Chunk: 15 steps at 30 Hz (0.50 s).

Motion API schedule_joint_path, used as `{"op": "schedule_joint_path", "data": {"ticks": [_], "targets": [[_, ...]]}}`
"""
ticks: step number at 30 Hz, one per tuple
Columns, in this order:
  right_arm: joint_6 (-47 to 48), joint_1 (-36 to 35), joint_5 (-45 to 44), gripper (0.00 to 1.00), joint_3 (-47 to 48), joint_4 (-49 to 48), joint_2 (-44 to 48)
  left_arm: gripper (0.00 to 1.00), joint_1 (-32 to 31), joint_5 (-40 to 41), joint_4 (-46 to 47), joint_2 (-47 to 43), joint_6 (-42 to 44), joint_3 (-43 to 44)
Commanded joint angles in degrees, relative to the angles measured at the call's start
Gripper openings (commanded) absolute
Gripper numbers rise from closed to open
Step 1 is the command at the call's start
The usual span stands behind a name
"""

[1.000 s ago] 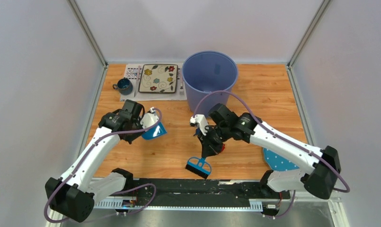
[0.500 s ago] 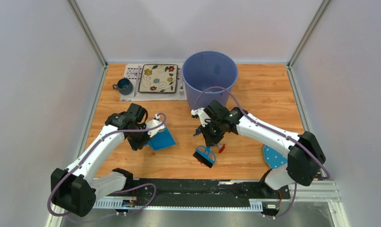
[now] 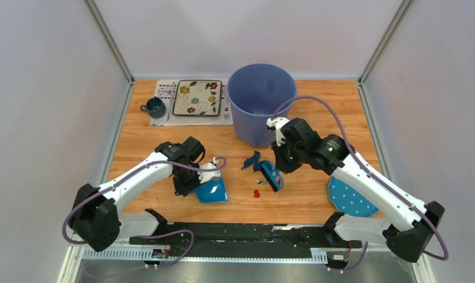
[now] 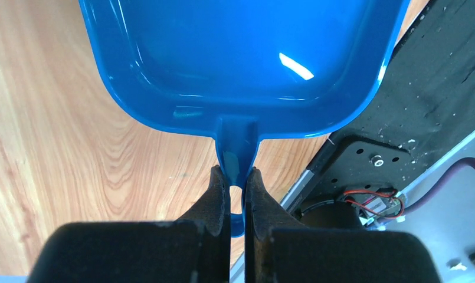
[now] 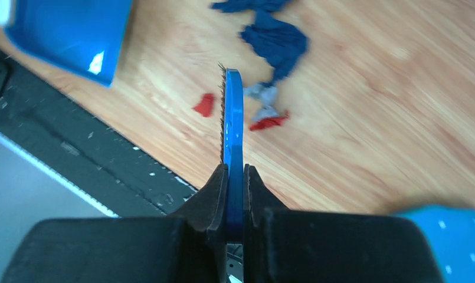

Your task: Sweep away the paper scraps from the table

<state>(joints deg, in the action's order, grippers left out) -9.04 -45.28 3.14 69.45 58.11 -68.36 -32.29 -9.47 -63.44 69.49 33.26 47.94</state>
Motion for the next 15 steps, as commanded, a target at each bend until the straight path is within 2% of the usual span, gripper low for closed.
{"op": "schedule_joint_path", "data": {"ticks": [1, 5, 7, 12, 15], "targets": [[-7.2, 3.5, -17.1, 0.00, 0.3, 8.4, 2.2, 0.00, -5.2, 2.4, 1.6, 4.1, -0.2, 2.3], [-8.0, 10.3, -23.9, 0.00, -4.0, 4.4, 1.2, 0.00, -11.0, 6.6, 4.2, 8.7, -0.3, 3.2], [-7.6, 10.2, -26.1, 0.00, -6.6, 0.9, -0.5, 0.00, -12.9, 8.1, 5.4, 9.8, -0.3, 2.3], [-9.8, 9.0, -18.9, 0.00, -8.3, -3.2, -7.3, 0.00, -15.9, 6.9, 7.3, 14.1, -2.9, 2.8], [-12.1, 4.1, -17.3, 0.00, -8.5, -4.7, -9.7, 0.00, -15.8, 5.9, 8.2, 16.5, -3.9, 2.9]]}}
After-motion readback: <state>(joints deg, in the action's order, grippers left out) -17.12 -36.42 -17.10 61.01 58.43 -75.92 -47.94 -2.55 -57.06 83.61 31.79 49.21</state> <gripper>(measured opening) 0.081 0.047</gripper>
